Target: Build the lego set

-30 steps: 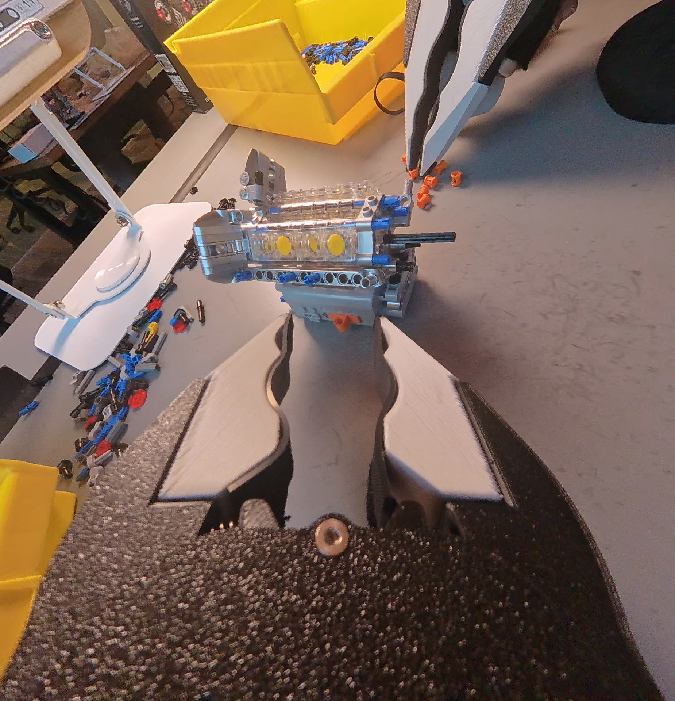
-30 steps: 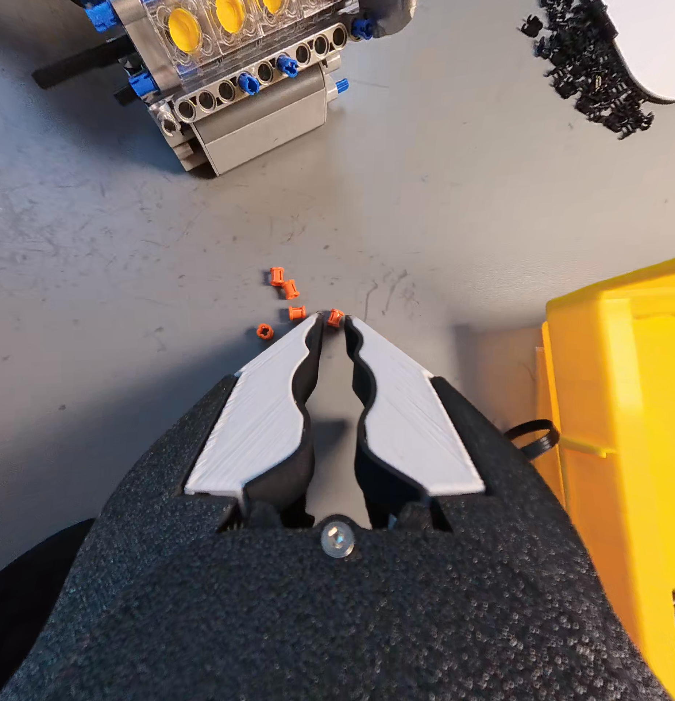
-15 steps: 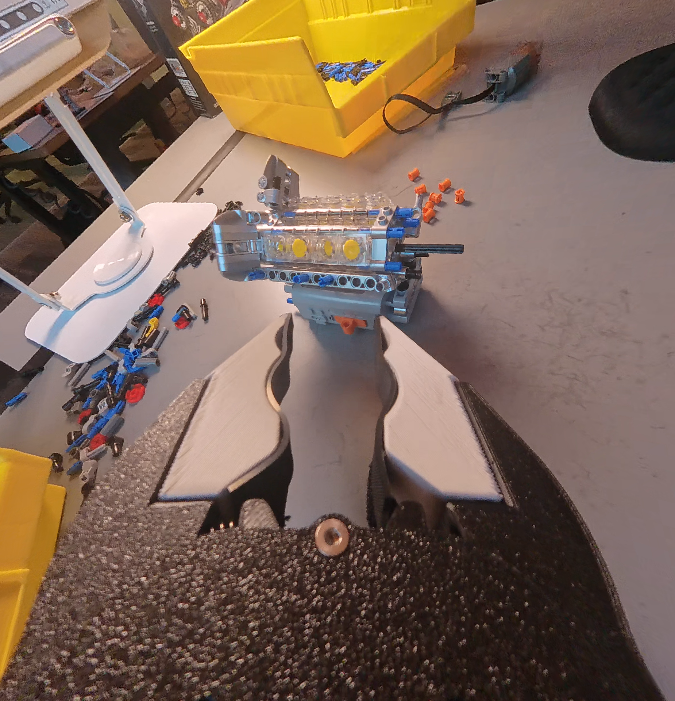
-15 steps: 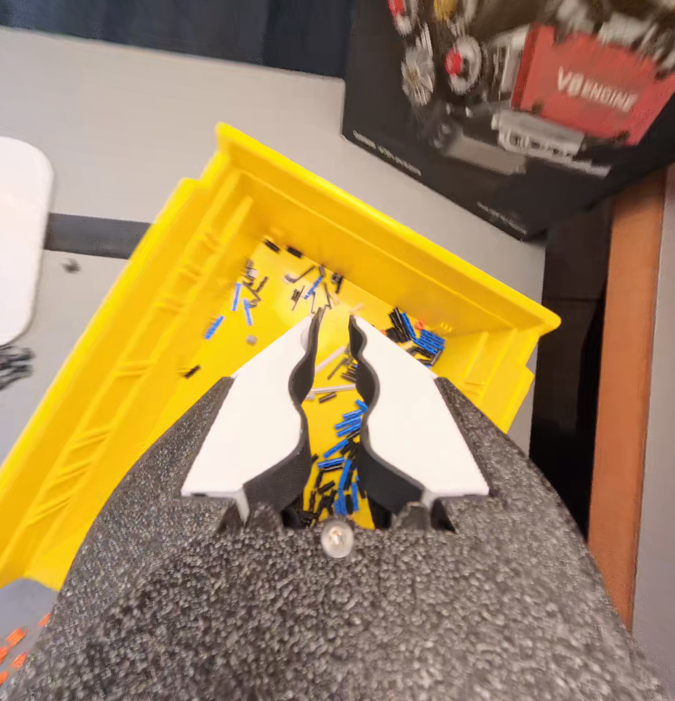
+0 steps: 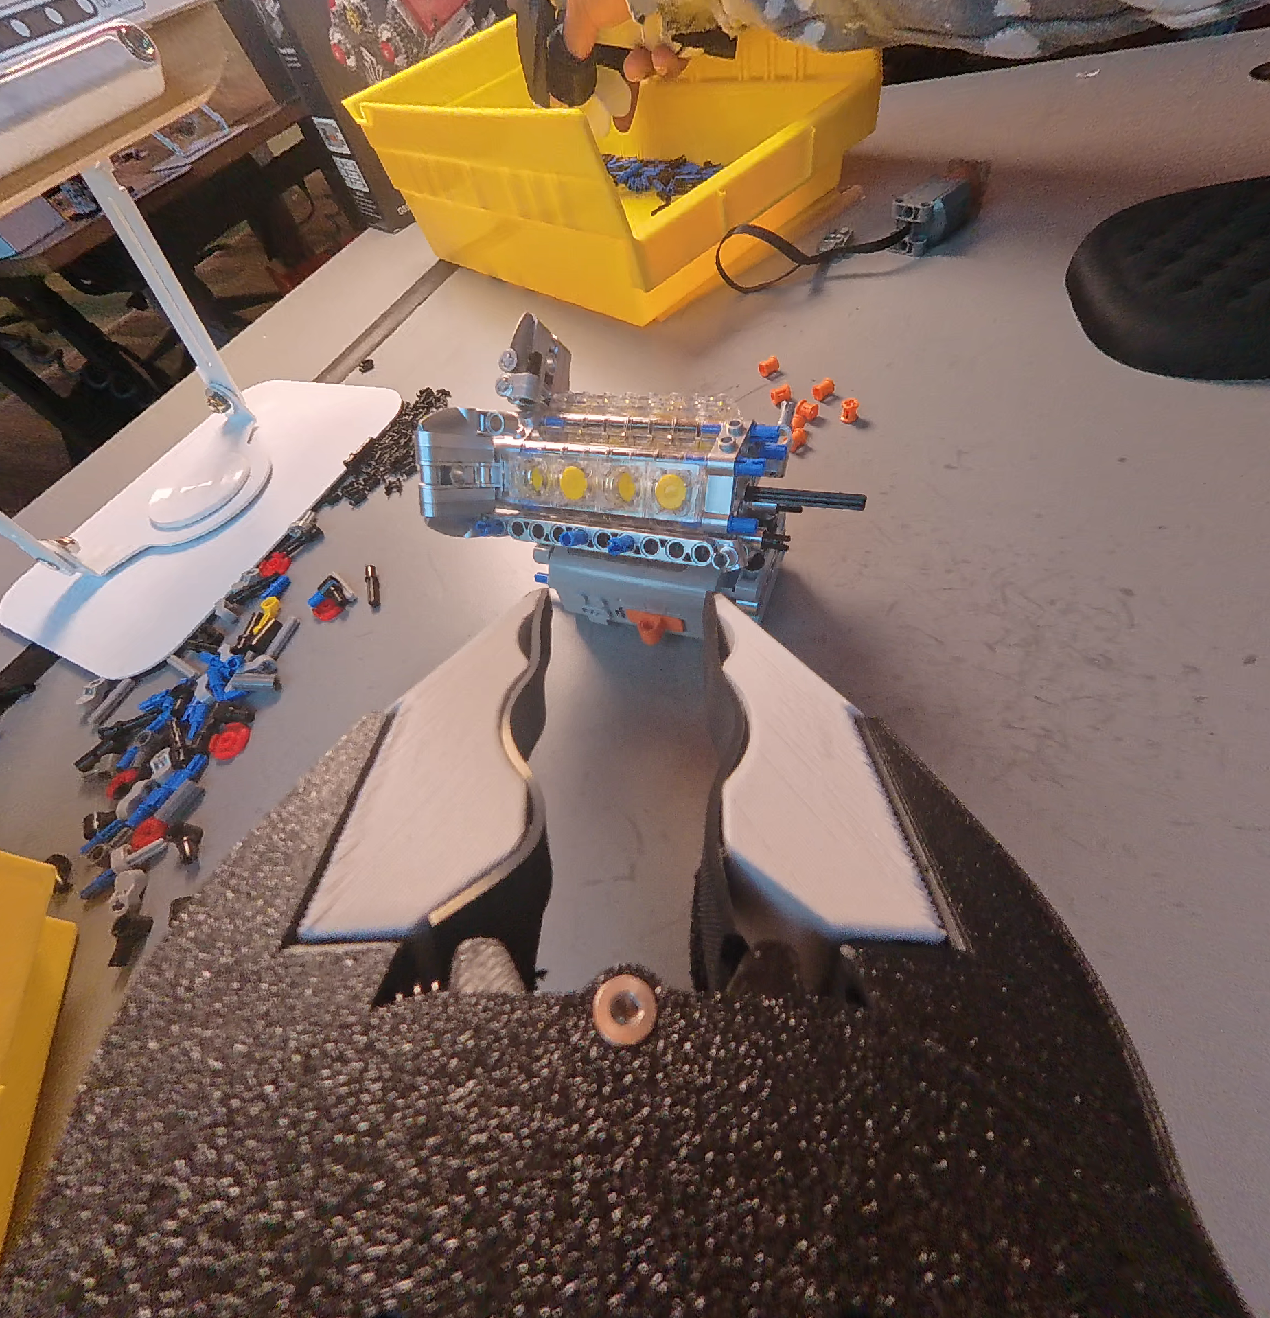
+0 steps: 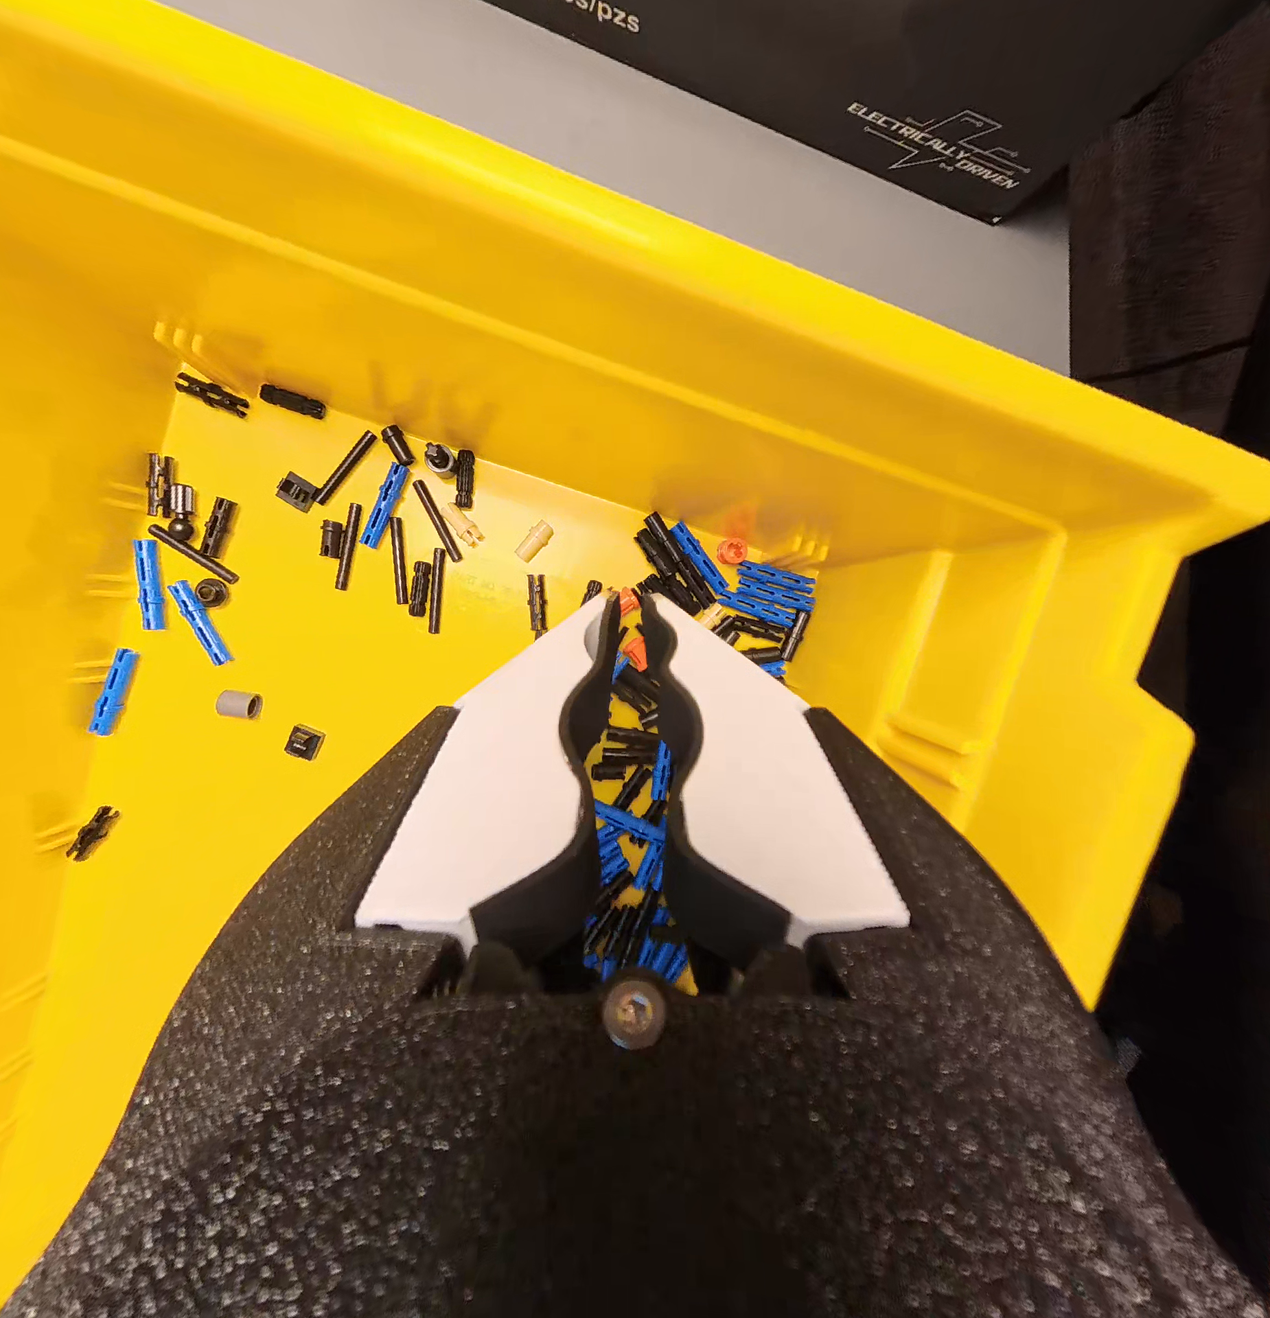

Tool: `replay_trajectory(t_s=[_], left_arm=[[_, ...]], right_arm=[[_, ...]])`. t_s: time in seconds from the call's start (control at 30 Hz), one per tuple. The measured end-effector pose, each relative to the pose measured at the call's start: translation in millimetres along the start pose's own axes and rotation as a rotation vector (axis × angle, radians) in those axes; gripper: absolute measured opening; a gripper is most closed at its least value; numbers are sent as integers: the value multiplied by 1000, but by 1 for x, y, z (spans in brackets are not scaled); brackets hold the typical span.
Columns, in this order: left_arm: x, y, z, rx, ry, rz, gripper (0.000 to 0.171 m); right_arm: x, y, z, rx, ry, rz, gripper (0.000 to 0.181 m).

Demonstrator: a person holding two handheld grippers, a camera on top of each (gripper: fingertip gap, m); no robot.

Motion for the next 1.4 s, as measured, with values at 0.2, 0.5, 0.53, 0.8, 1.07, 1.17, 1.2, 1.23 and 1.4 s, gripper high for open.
replay_trajectory(t_s=[0.2, 0.5, 0.53, 0.8, 1.07, 1.17, 1.2, 1.23, 1.4], left_arm=[[0, 1, 0, 0, 2, -2, 40], [-1, 1, 0, 0, 2, 0, 40], [0, 1, 0, 0, 2, 0, 40], [-1, 1, 1, -2, 4, 0, 40], [-3, -2, 2, -26, 21, -5, 40], [-4, -5, 3, -55, 35, -8, 40], [-5, -6, 4, -67, 40, -9, 40], [-5, -7, 4, -80, 45, -10, 40], [-6, -11, 6, -115, 60, -13, 40]], right_arm=[[-4, 1, 2, -6, -3, -5, 4], [-7, 3, 4, -1, -1, -19, 5], [-7, 3, 3, 4, -5, -20, 5], [126, 80, -25, 393, -540, -318, 6], [206, 201, 171, 998, -347, -772, 6], [176, 212, 207, 962, -260, -773, 6], [167, 214, 211, 952, -245, -761, 6], [161, 215, 213, 948, -231, -760, 6], [156, 222, 214, 973, -235, -767, 6]])
Point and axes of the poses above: each gripper's, where its closed fingertips meet, x back along the fingers, z out of its underside, y = z × x across the jaws, the point moved 7 cm from there along x, back along the fingers, and after that the axes turned 8 degrees about -y, right-handed, at the moved point
